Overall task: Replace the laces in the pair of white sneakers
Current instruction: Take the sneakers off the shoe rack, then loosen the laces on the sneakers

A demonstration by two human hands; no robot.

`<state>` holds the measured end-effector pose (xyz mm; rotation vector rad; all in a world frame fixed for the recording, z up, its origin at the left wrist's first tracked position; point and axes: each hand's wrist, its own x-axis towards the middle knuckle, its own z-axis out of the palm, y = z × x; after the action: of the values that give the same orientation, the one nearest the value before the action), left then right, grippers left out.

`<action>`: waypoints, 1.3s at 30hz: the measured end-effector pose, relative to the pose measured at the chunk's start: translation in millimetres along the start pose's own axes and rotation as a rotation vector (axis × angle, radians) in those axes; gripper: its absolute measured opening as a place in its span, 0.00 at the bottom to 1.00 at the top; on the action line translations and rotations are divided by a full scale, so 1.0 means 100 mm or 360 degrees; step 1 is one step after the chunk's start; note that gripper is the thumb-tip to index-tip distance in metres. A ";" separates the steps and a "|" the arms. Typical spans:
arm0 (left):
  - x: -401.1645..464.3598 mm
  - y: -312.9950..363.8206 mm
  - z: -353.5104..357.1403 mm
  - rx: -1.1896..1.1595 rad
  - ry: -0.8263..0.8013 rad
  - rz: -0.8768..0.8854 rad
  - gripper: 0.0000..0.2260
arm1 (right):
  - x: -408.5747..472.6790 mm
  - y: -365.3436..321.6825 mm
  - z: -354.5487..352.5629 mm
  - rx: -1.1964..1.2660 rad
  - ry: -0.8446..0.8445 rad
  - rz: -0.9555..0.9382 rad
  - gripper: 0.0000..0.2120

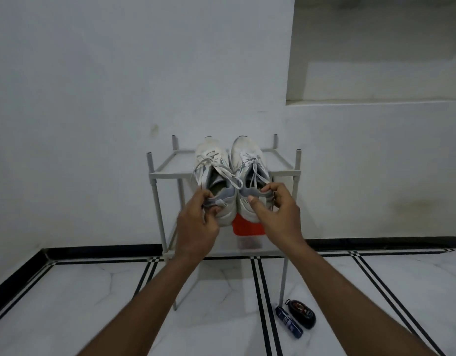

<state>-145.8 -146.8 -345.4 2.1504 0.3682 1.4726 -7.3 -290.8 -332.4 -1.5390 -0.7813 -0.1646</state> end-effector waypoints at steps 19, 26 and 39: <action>-2.67 -0.74 0.11 0.0216 -0.0679 -0.0817 0.08 | -2.21 1.48 0.01 -0.0341 -0.0357 0.0612 0.11; -3.60 -1.21 0.10 0.0270 -0.1042 -0.1052 0.14 | -2.98 2.16 0.10 -0.0348 -0.0306 0.1023 0.11; -4.53 -1.45 0.35 0.0167 -0.1115 -0.1213 0.18 | -3.69 3.19 -0.01 -0.0585 -0.0779 0.1343 0.15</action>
<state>-275.7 -254.8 -790.9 2.0804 0.8720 0.2672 -106.8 -405.7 -796.2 -2.1737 -0.4159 0.7523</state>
